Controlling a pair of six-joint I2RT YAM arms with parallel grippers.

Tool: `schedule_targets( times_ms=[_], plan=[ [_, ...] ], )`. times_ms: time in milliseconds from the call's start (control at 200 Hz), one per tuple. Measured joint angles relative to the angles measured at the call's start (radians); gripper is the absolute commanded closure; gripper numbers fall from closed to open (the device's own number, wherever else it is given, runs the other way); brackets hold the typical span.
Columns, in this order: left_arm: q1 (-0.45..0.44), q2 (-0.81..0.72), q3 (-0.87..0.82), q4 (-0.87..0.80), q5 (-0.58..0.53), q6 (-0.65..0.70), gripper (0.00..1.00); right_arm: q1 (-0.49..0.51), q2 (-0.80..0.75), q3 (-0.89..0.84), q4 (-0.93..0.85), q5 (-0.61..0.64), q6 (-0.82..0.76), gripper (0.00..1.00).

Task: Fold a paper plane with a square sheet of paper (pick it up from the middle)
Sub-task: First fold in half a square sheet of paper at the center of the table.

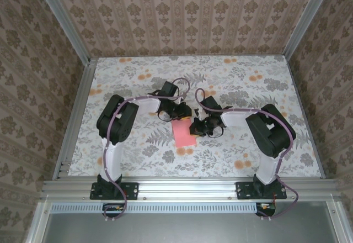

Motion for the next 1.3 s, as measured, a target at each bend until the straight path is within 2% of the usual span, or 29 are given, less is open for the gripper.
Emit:
schedule_targets(
  times_ms=[240, 600, 870, 1300],
  plan=[
    [-0.014, -0.003, -0.037, 0.07, 0.021, -0.028, 0.8, 0.0, 0.005, 0.0, 0.009, -0.008, 0.016, 0.9],
    [-0.025, -0.079, -0.065, 0.055, -0.002, -0.032, 0.75, 0.0, 0.006, 0.0, 0.01, -0.011, 0.019, 0.9],
    [-0.055, -0.106, -0.069, 0.045, -0.044, -0.035, 0.84, -0.001, 0.006, 0.0, 0.014, -0.01, 0.023, 0.92],
    [-0.056, -0.041, -0.07, 0.035, -0.081, -0.058, 0.86, -0.001, 0.006, -0.003, 0.016, -0.011, 0.023, 0.93]
  ],
)
